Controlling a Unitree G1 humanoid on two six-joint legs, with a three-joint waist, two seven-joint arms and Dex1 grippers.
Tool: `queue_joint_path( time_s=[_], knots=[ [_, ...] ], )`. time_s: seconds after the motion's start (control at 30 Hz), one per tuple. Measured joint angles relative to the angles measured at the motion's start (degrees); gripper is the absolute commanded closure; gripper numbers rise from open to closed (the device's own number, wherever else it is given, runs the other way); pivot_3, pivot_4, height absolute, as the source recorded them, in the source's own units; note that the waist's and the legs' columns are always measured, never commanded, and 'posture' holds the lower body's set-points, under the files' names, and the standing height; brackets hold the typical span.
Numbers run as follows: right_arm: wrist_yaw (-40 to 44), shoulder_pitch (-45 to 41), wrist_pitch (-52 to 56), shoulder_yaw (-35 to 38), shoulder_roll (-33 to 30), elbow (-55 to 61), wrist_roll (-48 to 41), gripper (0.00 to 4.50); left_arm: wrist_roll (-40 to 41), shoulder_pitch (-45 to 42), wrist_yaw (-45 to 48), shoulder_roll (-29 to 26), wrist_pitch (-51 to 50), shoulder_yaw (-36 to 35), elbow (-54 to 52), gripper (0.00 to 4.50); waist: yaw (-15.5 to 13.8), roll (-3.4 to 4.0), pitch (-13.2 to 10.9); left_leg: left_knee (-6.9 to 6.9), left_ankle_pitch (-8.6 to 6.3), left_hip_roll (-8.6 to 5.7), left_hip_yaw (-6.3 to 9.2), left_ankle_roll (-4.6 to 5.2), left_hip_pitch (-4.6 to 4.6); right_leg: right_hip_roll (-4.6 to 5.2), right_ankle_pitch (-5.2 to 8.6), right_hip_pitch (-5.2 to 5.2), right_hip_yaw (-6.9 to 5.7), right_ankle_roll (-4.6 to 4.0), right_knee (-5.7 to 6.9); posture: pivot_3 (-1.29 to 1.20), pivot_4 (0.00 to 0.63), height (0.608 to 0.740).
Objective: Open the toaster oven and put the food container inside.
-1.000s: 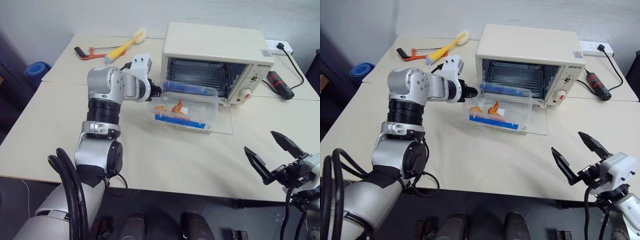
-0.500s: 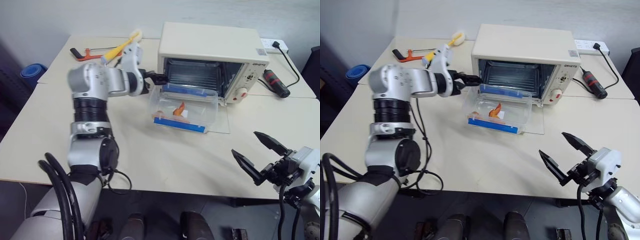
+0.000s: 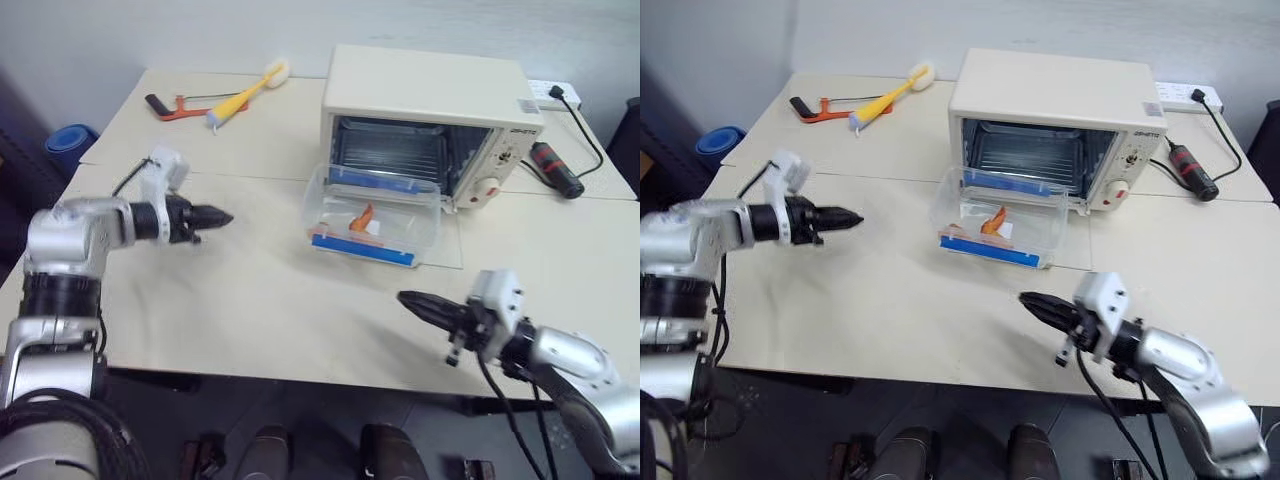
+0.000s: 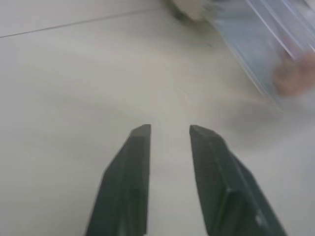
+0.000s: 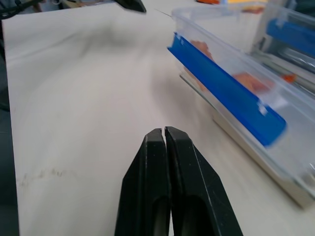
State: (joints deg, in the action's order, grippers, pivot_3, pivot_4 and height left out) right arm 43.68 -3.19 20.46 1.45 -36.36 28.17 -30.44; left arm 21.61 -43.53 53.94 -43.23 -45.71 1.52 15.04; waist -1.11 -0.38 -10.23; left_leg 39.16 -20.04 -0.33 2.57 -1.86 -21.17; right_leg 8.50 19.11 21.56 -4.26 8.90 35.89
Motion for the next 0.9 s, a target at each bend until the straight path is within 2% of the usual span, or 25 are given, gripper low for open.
queue_joint_path(
  time_s=[0.03,0.07,0.27,0.4,0.53,0.7,0.9],
  knots=[
    [-0.5,-2.3,0.3,-1.4,0.9,-1.0,0.6,4.5,0.1,1.1,0.6,1.3,1.2,0.8,-1.6,4.39,-0.2,0.0,0.0,0.01,0.0,0.0,0.01,-0.01,-0.02,0.0,0.0,0.01,0.0,0.0,0.0,0.0,0.15,0.74],
    [-1.0,-5.0,0.8,-3.2,1.8,-2.6,1.9,4.5,0.4,2.2,1.2,3.1,2.0,1.7,-3.7,4.45,-0.3,0.0,0.0,0.03,0.0,0.0,0.05,-0.01,-0.04,0.0,0.0,0.01,-0.03,0.0,0.01,0.0,0.15,0.74],
    [-2.8,-12.4,2.4,-4.6,3.3,-10.2,5.7,4.5,2.5,2.7,-0.2,11.3,2.5,2.9,-9.6,4.45,0.3,-0.01,0.0,-0.04,-0.01,-0.02,0.02,0.02,-0.02,0.0,0.0,0.02,-0.06,0.0,0.02,0.0,0.15,0.74],
    [-2.7,-14.5,3.1,-4.6,3.8,-11.2,6.0,4.5,1.0,0.4,-4.8,18.1,6.1,3.1,-5.4,4.45,0.7,-0.01,0.0,-0.02,-0.01,-0.02,0.02,0.02,-0.03,0.0,0.0,0.02,-0.08,0.0,0.05,0.0,0.15,0.74],
    [-2.1,-15.2,3.0,-4.5,3.7,-14.9,7.5,4.5,0.6,-1.3,-7.6,21.7,7.7,1.9,-1.9,4.45,1.2,-0.01,0.0,-0.03,-0.01,-0.03,0.01,0.02,-0.02,0.0,0.0,0.03,-0.08,0.0,0.05,0.0,0.15,0.74],
    [-0.8,-22.2,-0.9,-3.1,3.3,-23.2,9.9,4.5,-0.1,-2.9,-12.2,27.0,11.1,0.7,3.6,4.45,1.4,-0.01,0.0,-0.03,0.0,-0.02,0.0,0.01,-0.01,0.0,0.0,0.04,-0.08,0.0,0.06,0.0,0.15,0.74],
    [2.3,-27.3,-6.8,-2.9,2.2,-33.9,13.7,4.5,-1.8,-6.0,-16.4,30.5,16.1,-1.0,10.4,4.45,1.3,-0.02,0.0,-0.02,0.0,-0.04,0.0,0.01,-0.04,0.01,-0.01,0.04,-0.1,0.01,0.02,0.0,0.15,0.74]
  ],
)
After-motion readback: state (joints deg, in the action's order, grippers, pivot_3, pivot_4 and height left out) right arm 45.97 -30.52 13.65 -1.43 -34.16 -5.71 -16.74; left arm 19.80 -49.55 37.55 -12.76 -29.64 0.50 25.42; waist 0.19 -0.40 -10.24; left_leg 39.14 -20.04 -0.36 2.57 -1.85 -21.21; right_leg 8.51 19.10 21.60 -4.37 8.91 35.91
